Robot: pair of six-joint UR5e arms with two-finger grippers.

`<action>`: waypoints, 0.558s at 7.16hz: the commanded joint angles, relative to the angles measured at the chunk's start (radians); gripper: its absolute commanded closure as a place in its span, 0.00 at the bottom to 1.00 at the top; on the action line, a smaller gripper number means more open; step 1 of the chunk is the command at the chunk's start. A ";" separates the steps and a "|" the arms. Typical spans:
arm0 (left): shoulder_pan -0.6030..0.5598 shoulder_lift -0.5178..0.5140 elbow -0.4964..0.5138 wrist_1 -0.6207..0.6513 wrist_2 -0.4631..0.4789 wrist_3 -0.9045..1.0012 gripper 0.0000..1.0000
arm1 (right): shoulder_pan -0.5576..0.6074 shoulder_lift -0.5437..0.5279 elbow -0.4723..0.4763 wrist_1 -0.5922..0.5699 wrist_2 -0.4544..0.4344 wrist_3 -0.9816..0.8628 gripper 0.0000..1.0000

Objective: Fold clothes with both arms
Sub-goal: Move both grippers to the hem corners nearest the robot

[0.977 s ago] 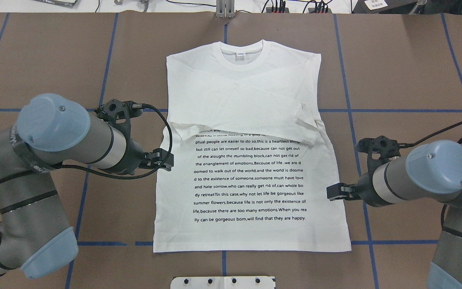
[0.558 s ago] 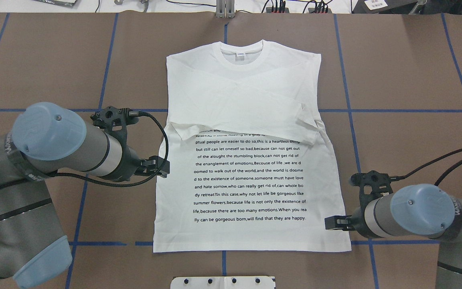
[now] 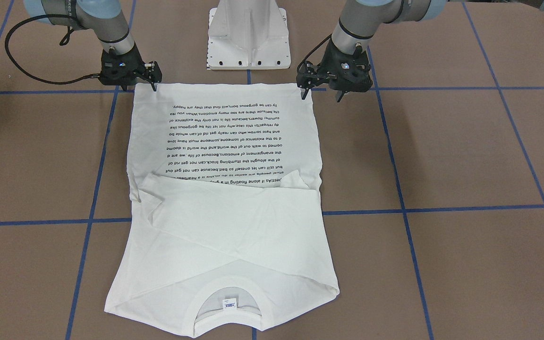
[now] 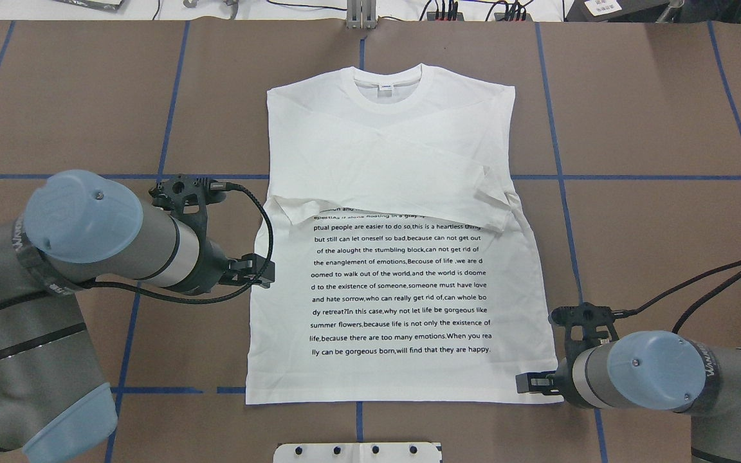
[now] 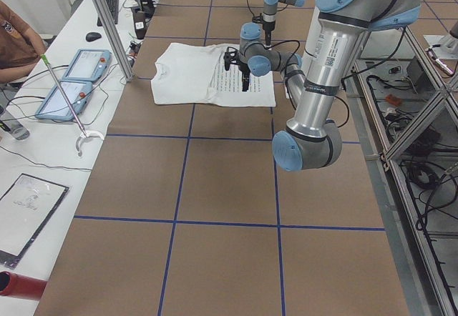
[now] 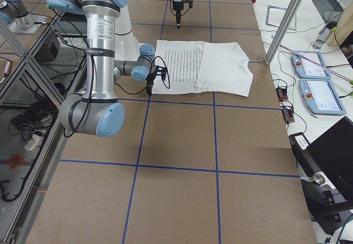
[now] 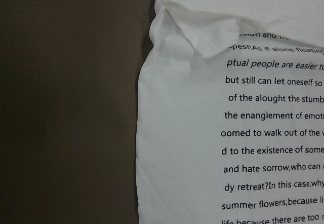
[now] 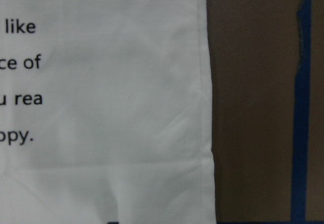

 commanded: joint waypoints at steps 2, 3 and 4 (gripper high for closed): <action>0.003 0.001 0.000 0.000 0.000 0.001 0.01 | -0.002 -0.001 -0.008 0.009 0.007 0.001 0.35; 0.004 -0.001 0.000 0.002 0.000 0.001 0.01 | 0.000 -0.001 -0.008 0.008 0.010 0.001 0.35; 0.004 0.001 0.000 0.002 0.000 0.001 0.01 | 0.000 -0.003 -0.008 0.009 0.011 0.001 0.47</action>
